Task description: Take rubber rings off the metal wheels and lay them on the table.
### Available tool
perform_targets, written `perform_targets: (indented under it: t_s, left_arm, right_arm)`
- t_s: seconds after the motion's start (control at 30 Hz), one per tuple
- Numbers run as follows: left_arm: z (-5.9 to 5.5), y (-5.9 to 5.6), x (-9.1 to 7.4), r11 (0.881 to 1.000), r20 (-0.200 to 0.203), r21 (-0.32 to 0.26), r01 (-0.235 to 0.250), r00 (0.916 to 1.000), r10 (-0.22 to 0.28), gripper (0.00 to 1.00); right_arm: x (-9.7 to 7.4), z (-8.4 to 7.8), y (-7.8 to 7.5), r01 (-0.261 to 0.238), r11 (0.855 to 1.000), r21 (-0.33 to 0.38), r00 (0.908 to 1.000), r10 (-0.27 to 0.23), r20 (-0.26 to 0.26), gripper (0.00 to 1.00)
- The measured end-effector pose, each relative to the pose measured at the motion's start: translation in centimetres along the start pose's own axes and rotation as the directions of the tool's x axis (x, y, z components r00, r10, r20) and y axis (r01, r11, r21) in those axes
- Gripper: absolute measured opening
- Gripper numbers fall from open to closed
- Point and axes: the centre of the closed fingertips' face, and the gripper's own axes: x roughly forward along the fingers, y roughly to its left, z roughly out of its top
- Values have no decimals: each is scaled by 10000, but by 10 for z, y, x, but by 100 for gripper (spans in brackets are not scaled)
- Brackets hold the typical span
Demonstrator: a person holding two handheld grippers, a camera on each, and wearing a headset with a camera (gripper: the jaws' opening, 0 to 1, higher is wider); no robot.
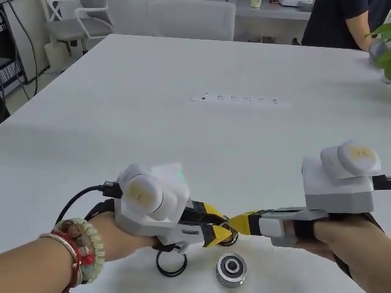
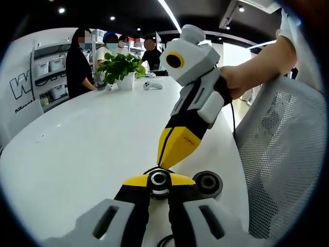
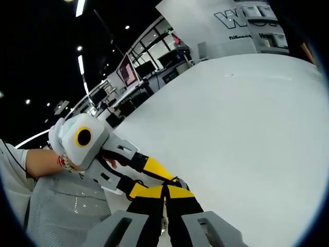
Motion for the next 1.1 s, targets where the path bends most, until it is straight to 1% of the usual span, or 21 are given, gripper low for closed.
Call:
perform_targets:
  t_s: [0.2,0.37,0.43,0.5,0.53,0.57,0.63,0.67,0.73,0.77,0.87,0.93,0.97,1.03,1.1]
  left_arm:
    - [0,0,0,10000,41,-72,7,10000,-6,8]
    - [0,0,-1,9997,21,-256,14,10000,-14,8]
    - [1,1,-1,9992,-123,-393,77,9999,-82,8]
    - [1,1,-3,9988,-388,-452,178,9991,-195,8]
    - [1,0,-4,9991,-464,-381,206,9987,-223,9]
    - [1,-1,-5,9991,-456,-311,293,9985,-307,11]
    - [3,-2,-8,9985,-452,-357,403,9981,-419,15]
    - [4,-2,-9,9986,-428,-342,394,9982,-408,16]
    - [9,1,-11,9989,-364,-337,330,9988,-342,17]
    - [13,3,-13,9989,-296,-406,240,9992,-252,19]
    - [22,3,-19,9983,-175,-478,339,9992,-347,25]
    - [29,1,-24,9990,-32,-284,340,9994,-341,27]
    - [30,1,-25,9990,-33,-257,353,9994,-354,27]
    - [36,0,-30,9992,-19,-44,404,9992,-404,27]
    - [43,-1,-35,9990,101,43,455,9989,-456,28]
  right_arm:
    - [0,2,1,-71,10000,-29,9999,72,104,0]
    - [-1,2,-3,101,9999,-24,9997,-100,214,0]
    - [-2,2,-7,289,9996,-75,9994,-288,201,0]
    - [-3,0,-11,395,9992,-87,9991,-393,125,0]
    - [-3,-1,-12,419,9991,-88,9991,-418,114,0]
    - [-4,-1,-13,449,9990,-87,9990,-448,93,0]
    - [-3,-1,-13,464,9989,-100,9989,-463,87,0]
    - [-3,-1,-13,478,9988,-117,9988,-477,78,0]
    - [-3,-2,-12,512,9985,-209,9987,-511,41,0]
    - [-3,-2,-12,522,9983,-240,9986,-522,29,0]
    - [-4,-1,-13,483,9987,-133,9988,-482,84,0]
    - [-4,-1,-13,495,9987,-117,9987,-494,88,0]
    - [-4,-1,-12,491,9987,-109,9987,-490,104,0]
    - [-4,-1,-11,469,9989,-87,9988,-468,142,0]
    - [-5,1,-11,458,9989,-99,9988,-456,194,0]
